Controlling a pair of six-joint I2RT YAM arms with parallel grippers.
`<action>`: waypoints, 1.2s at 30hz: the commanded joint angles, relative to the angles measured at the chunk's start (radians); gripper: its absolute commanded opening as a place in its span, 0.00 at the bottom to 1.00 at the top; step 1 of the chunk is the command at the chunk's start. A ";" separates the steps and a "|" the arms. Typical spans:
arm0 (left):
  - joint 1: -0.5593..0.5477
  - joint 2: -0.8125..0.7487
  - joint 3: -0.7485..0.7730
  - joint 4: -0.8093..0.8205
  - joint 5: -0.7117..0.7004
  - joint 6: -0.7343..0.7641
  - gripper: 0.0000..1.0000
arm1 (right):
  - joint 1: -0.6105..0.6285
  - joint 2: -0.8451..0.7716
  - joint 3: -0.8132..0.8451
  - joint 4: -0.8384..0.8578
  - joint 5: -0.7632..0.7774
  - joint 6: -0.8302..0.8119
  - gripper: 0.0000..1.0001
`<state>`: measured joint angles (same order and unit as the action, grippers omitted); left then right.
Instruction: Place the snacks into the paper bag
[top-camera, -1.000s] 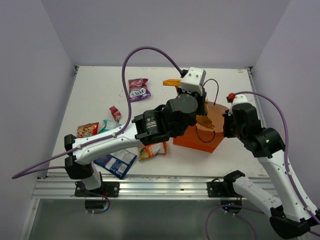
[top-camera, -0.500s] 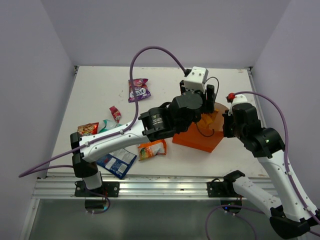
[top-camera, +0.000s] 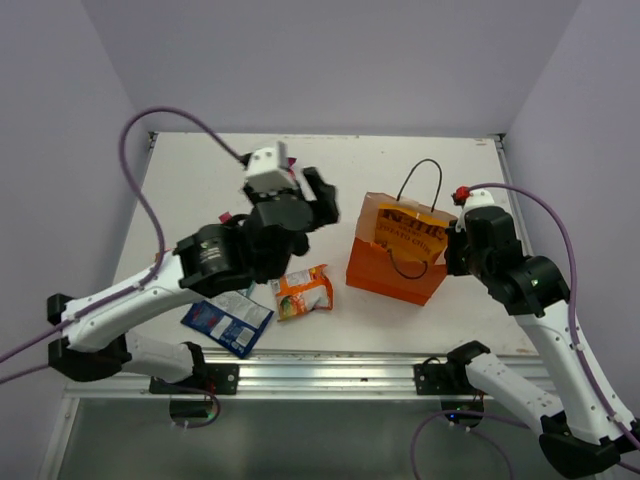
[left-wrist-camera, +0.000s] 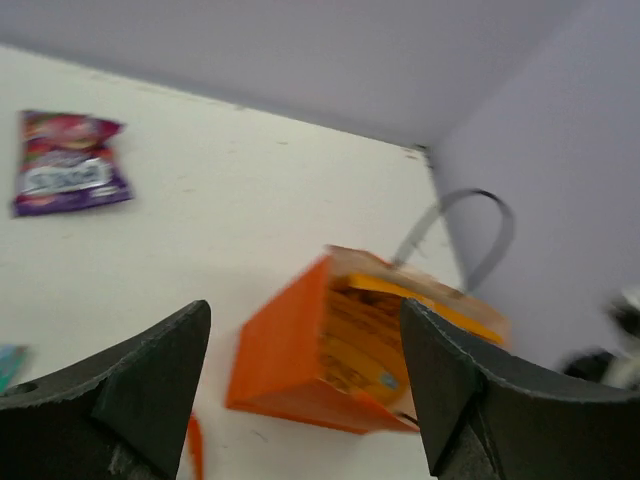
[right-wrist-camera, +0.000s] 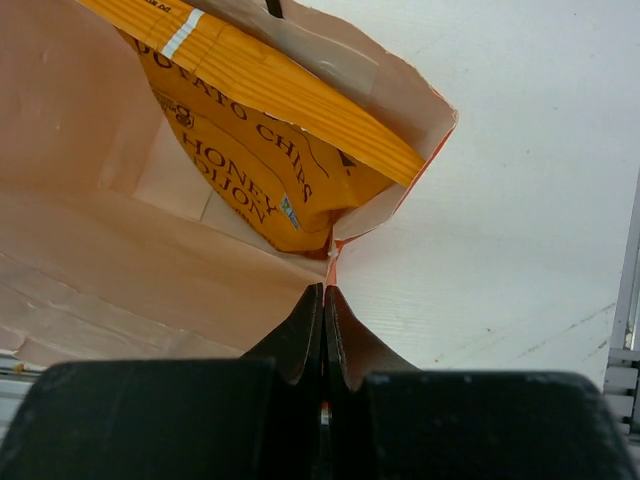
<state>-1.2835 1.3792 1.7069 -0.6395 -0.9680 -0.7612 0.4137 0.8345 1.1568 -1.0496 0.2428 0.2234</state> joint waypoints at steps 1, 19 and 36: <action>0.258 -0.094 -0.303 -0.460 0.024 -0.547 0.81 | 0.004 -0.014 0.007 0.010 -0.028 -0.009 0.00; 0.293 -0.196 -1.131 -0.217 0.422 -0.876 0.82 | 0.004 -0.002 0.001 0.022 -0.073 -0.019 0.00; 0.175 -0.094 -0.722 -0.441 0.149 -0.802 0.00 | 0.002 -0.014 0.003 0.022 -0.083 -0.019 0.00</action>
<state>-1.0298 1.2922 0.6949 -0.9615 -0.6243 -1.5707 0.4133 0.8303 1.1568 -1.0492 0.1864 0.2188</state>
